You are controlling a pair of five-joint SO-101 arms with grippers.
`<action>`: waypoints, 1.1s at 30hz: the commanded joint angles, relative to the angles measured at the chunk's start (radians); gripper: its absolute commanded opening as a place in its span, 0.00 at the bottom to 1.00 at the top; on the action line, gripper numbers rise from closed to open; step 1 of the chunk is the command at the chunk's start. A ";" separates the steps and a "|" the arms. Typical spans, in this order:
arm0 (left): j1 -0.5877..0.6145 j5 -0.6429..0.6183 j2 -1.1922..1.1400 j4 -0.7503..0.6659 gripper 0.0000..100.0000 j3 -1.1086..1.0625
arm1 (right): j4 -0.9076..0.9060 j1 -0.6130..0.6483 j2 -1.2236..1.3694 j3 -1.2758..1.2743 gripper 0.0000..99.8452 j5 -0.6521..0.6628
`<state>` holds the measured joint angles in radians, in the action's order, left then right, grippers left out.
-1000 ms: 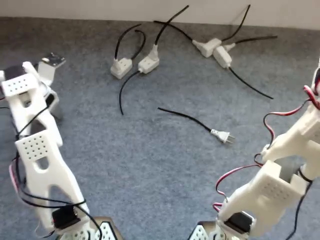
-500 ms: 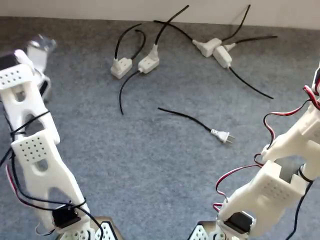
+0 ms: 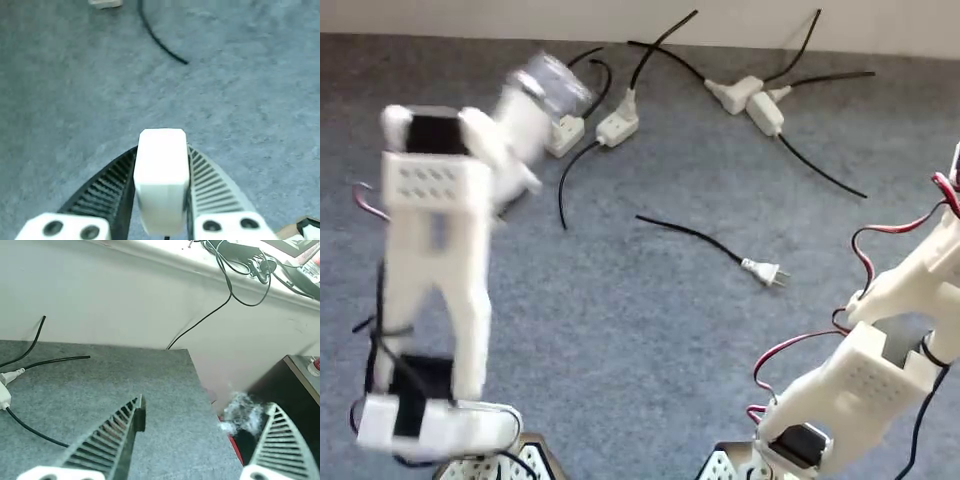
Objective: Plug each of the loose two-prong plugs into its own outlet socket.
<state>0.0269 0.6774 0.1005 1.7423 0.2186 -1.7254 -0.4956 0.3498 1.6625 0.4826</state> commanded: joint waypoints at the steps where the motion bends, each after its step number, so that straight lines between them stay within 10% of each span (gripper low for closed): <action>1: -0.166 -0.043 0.156 -0.198 0.01 -0.357 | -0.041 -0.044 -0.044 0.104 0.35 -0.011; 11: -0.249 -0.058 -0.168 -0.612 0.01 -0.585 | -0.041 -0.094 -0.042 0.104 0.35 -0.011; 26: -0.344 -0.259 -0.274 -0.077 0.19 -0.022 | -0.041 -0.087 -0.041 0.102 0.35 -0.011; 33: -0.400 -0.258 -0.239 -0.037 0.19 0.010 | -0.041 -0.094 -0.039 0.102 0.35 -0.011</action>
<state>-0.3767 0.4289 -0.1849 1.6947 0.1910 -1.7254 -0.5815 0.3498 1.6625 0.4826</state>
